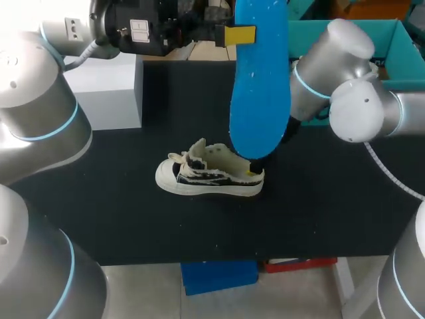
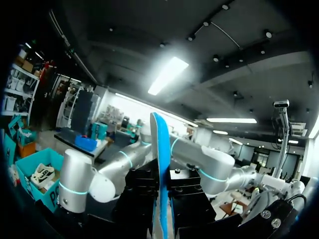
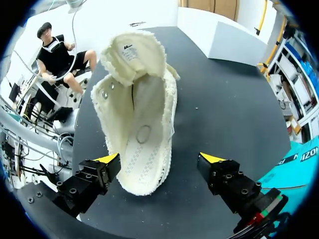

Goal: Take the shoe out of the shoebox, open the shoe tongue, remove and reinsert the insole, then place the shoe into the shoebox

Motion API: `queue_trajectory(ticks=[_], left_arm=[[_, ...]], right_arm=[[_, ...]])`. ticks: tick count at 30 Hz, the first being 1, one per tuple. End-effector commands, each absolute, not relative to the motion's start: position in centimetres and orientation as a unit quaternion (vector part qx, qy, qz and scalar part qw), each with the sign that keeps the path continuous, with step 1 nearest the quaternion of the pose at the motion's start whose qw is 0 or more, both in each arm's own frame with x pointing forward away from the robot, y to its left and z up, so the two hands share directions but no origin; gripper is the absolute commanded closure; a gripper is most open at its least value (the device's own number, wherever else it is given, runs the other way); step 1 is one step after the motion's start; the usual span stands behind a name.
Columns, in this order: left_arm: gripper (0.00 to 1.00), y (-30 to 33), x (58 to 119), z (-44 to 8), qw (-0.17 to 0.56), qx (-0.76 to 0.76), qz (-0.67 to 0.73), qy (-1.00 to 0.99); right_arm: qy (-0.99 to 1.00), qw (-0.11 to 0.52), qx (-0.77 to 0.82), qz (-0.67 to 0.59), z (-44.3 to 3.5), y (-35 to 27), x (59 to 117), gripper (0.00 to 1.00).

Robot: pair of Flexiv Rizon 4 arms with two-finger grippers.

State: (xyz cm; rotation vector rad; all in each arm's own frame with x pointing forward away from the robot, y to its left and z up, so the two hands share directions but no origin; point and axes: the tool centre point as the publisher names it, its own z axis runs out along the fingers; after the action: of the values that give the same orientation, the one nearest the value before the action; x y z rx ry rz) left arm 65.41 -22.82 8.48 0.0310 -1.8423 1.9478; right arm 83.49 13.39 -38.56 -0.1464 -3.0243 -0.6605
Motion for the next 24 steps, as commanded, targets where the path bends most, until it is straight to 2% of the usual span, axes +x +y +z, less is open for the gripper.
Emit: queue_trajectory(ticks=[1,5,7,8,19,21,23,24], left_arm=[[1.00,-22.9,65.3,8.4,0.227,0.012,0.708,-0.669],[1.00,-22.9,65.3,8.4,0.227,0.012,0.708,-0.669],[1.00,-22.9,65.3,8.4,0.227,0.012,0.708,-0.669],[1.00,-22.9,65.3,8.4,0.227,0.012,0.708,-0.669],[1.00,-22.9,65.3,8.4,0.227,0.012,0.708,-0.669],[1.00,-22.9,65.3,8.4,0.227,0.012,0.708,-0.669],[1.00,-22.9,65.3,8.4,0.227,0.012,0.708,-0.669],[1.00,-22.9,65.3,8.4,0.227,0.012,0.708,-0.669]], right_arm=[[-0.998,0.030,-0.043,0.024,-38.1,14.7,84.2,0.00],[-0.997,0.032,-0.040,0.062,-38.1,15.6,84.7,0.00],[-0.996,0.032,-0.041,0.071,-38.1,16.1,84.8,0.05],[-0.996,0.032,-0.040,0.071,-38.2,16.4,84.9,0.02],[-0.997,0.031,-0.030,0.069,-39.4,18.8,85.9,0.07],[-0.997,0.027,-0.031,0.068,-39.8,18.8,86.0,0.05],[-0.997,0.024,-0.034,0.065,-40.1,18.7,86.0,0.06],[-0.997,0.024,-0.037,0.063,-40.3,18.6,85.9,0.11]])
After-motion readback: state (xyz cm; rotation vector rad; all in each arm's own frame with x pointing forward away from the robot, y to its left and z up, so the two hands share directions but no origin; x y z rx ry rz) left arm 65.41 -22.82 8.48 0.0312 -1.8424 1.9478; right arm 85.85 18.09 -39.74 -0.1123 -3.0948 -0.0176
